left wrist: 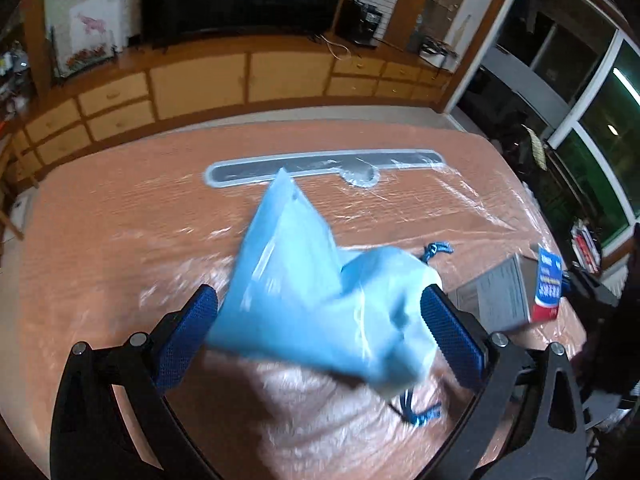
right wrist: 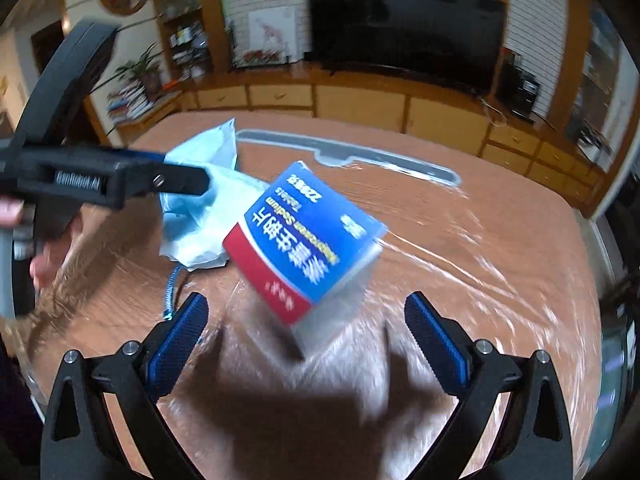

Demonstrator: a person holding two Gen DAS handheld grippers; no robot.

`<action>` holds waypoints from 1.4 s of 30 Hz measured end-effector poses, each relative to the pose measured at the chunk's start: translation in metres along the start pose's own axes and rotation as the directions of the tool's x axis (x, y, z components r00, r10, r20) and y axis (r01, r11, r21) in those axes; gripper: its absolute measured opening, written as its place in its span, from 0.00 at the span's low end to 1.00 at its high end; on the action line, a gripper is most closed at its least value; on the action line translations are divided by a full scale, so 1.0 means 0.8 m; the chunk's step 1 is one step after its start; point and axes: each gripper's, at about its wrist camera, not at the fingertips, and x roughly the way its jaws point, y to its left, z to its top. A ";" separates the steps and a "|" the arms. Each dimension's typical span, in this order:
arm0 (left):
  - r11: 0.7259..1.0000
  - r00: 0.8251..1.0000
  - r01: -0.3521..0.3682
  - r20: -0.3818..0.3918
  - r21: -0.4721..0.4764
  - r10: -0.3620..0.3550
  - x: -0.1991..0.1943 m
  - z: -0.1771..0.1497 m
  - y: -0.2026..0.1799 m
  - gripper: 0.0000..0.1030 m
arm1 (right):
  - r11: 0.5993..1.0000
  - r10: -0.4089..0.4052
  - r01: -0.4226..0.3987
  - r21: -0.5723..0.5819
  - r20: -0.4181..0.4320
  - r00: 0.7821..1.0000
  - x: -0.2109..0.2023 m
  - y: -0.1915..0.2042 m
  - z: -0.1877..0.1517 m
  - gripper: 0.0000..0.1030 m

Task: Collect trash
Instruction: 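Grasp the blue mask with the left tool while the right tool grasps the Naproxen box, then carry the blue mask and Naproxen box in both tools over the trash bin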

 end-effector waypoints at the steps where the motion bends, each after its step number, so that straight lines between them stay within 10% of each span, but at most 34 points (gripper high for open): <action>1: 1.000 1.000 0.013 -0.011 0.006 -0.013 0.006 0.003 0.001 0.99 | 1.000 0.007 -0.007 -0.014 -0.004 1.000 0.003 0.003 0.001 0.94; 6: 1.000 0.999 0.023 -0.026 0.008 -0.022 0.019 -0.003 0.001 0.94 | 0.999 0.044 -0.044 -0.005 -0.023 0.999 0.016 -0.001 0.006 0.83; 8: 0.999 0.999 0.037 -0.023 0.002 -0.037 0.025 0.001 0.002 0.89 | 0.998 0.065 -0.064 0.024 -0.033 0.997 0.018 -0.007 0.005 0.61; 20: 0.996 0.996 0.086 0.019 0.015 -0.087 -0.001 -0.018 -0.012 0.46 | 0.984 0.116 -0.118 0.131 0.022 0.993 -0.010 -0.022 0.004 0.59; 42: 0.999 0.993 0.033 0.110 0.034 -0.036 -0.102 -0.115 -0.060 0.44 | 0.985 0.070 -0.074 0.154 0.030 0.997 -0.098 0.022 -0.052 0.59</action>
